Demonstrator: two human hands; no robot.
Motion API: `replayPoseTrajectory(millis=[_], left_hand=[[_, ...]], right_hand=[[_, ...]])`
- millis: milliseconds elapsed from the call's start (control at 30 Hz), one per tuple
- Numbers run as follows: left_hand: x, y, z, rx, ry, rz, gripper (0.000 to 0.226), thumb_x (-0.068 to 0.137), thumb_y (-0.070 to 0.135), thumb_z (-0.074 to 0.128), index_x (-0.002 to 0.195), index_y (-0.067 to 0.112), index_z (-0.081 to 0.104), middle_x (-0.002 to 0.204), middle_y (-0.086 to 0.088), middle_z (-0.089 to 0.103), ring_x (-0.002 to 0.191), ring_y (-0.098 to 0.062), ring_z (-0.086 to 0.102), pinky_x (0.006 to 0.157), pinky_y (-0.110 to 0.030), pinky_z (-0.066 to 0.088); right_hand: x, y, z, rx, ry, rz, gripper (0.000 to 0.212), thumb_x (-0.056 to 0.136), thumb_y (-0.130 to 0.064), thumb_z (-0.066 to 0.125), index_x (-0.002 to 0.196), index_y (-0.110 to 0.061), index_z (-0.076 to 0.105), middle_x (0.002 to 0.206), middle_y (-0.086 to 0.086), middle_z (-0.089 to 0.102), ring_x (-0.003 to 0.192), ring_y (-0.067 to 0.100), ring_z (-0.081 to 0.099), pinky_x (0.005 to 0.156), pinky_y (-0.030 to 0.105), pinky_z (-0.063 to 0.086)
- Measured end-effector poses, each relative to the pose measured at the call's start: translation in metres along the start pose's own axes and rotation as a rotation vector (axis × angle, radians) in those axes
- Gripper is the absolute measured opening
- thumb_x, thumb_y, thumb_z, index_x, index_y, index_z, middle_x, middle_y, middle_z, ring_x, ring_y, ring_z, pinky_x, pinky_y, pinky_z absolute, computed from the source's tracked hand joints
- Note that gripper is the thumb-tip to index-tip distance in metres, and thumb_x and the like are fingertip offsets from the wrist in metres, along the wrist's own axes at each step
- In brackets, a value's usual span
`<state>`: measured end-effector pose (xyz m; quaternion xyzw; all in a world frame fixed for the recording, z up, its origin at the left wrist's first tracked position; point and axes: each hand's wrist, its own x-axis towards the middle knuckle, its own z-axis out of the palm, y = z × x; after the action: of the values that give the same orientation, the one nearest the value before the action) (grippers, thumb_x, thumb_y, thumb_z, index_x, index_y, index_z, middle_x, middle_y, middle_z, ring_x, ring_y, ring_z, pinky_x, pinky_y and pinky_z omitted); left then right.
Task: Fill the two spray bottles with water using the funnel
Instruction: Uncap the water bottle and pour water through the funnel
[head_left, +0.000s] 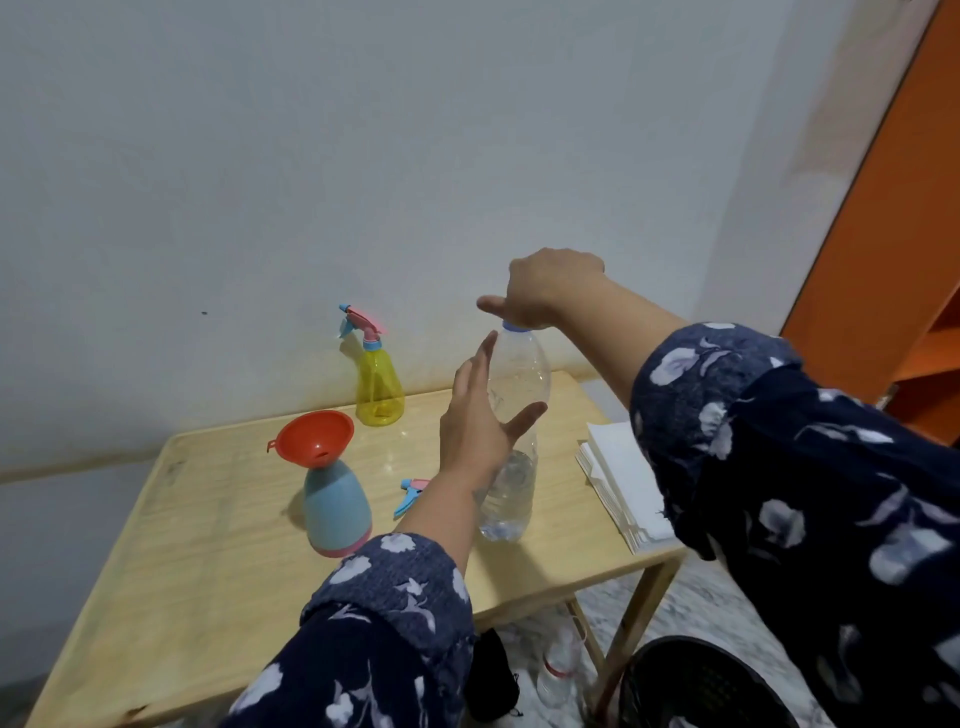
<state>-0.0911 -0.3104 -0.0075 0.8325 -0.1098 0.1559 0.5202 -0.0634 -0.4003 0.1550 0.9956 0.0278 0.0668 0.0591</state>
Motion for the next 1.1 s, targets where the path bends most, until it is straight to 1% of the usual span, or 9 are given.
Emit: replayPoseTrajectory(millis=[133,233,333,433,533,700,800,900,1100], left_hand=[[0.0,-0.002,-0.003,0.02,0.002,-0.007,0.092,0.075,0.056,0.074,0.144,0.057,0.013,0.151,0.016,0.03,0.122,-0.02,0.053,0.094,-0.043,0.05],[-0.001,-0.001,-0.003,0.014,0.005,-0.01,0.092,0.075,0.054,0.076,0.143,0.057,0.014,0.151,0.016,0.031,0.123,-0.021,0.053,0.095,-0.044,0.05],[0.0,-0.001,-0.003,0.002,-0.003,-0.017,0.093,0.076,0.05,0.077,0.144,0.056,0.014,0.152,0.015,0.03,0.127,-0.022,0.05,0.097,-0.045,0.048],[0.0,0.0,-0.002,0.016,0.001,-0.032,0.094,0.077,0.048,0.077,0.146,0.053,0.013,0.153,0.015,0.028,0.128,-0.021,0.049,0.099,-0.044,0.048],[-0.001,0.0,-0.002,0.029,0.002,-0.035,0.095,0.077,0.047,0.077,0.148,0.05,0.013,0.153,0.015,0.028,0.129,-0.021,0.049,0.099,-0.044,0.048],[-0.001,0.0,-0.003,0.021,0.007,-0.017,0.093,0.077,0.046,0.077,0.145,0.055,0.013,0.151,0.015,0.03,0.122,-0.019,0.053,0.095,-0.042,0.049],[-0.002,-0.001,-0.002,0.023,0.005,-0.008,0.093,0.077,0.046,0.077,0.145,0.056,0.013,0.15,0.017,0.03,0.115,-0.015,0.056,0.09,-0.037,0.05],[-0.003,-0.003,-0.002,0.015,0.009,0.008,0.093,0.076,0.048,0.077,0.144,0.057,0.013,0.148,0.02,0.032,0.111,-0.011,0.057,0.09,-0.035,0.05],[0.0,-0.007,0.001,0.054,0.031,0.027,0.094,0.076,0.053,0.075,0.146,0.054,0.012,0.148,0.018,0.033,0.108,-0.006,0.057,0.091,-0.038,0.052]], right_hand=[[-0.002,-0.002,-0.003,0.01,-0.111,-0.078,0.045,0.099,-0.041,0.043,0.075,-0.003,0.047,0.113,0.014,0.06,0.098,0.031,0.053,0.079,0.034,0.037],[-0.006,0.004,-0.011,0.028,-0.173,-0.171,0.034,0.099,-0.03,0.046,0.113,-0.002,0.059,0.123,0.012,0.058,0.107,0.03,0.054,0.08,0.031,0.035],[-0.011,0.011,-0.017,0.139,-0.19,-0.227,0.032,0.094,-0.013,0.052,0.126,-0.017,0.057,0.128,0.006,0.053,0.098,0.022,0.048,0.077,0.028,0.035],[-0.009,0.013,-0.013,0.212,-0.152,-0.199,0.047,0.091,-0.037,0.06,0.135,-0.022,0.049,0.125,0.003,0.055,0.106,0.023,0.053,0.077,0.027,0.042],[-0.005,0.014,-0.002,0.149,-0.045,-0.14,0.054,0.091,-0.053,0.051,0.116,-0.006,0.064,0.118,0.011,0.065,0.109,0.028,0.058,0.086,0.035,0.045],[-0.006,0.026,-0.005,0.43,0.006,-0.172,0.029,0.089,-0.03,0.063,0.114,-0.015,0.067,0.102,0.002,0.062,0.091,0.019,0.053,0.076,0.027,0.038],[-0.001,0.042,0.002,0.742,0.088,-0.068,0.024,0.083,-0.022,0.068,0.107,-0.019,0.066,0.099,0.002,0.062,0.082,0.016,0.055,0.069,0.024,0.041],[0.001,0.057,0.04,0.781,0.175,0.122,0.03,0.079,-0.015,0.07,0.107,-0.005,0.065,0.101,0.01,0.066,0.088,0.025,0.06,0.062,0.02,0.04],[-0.013,0.065,0.171,0.848,-0.153,0.437,0.046,0.075,-0.005,0.076,0.119,-0.001,0.063,0.121,0.013,0.066,0.113,0.025,0.061,0.096,0.03,0.047]])
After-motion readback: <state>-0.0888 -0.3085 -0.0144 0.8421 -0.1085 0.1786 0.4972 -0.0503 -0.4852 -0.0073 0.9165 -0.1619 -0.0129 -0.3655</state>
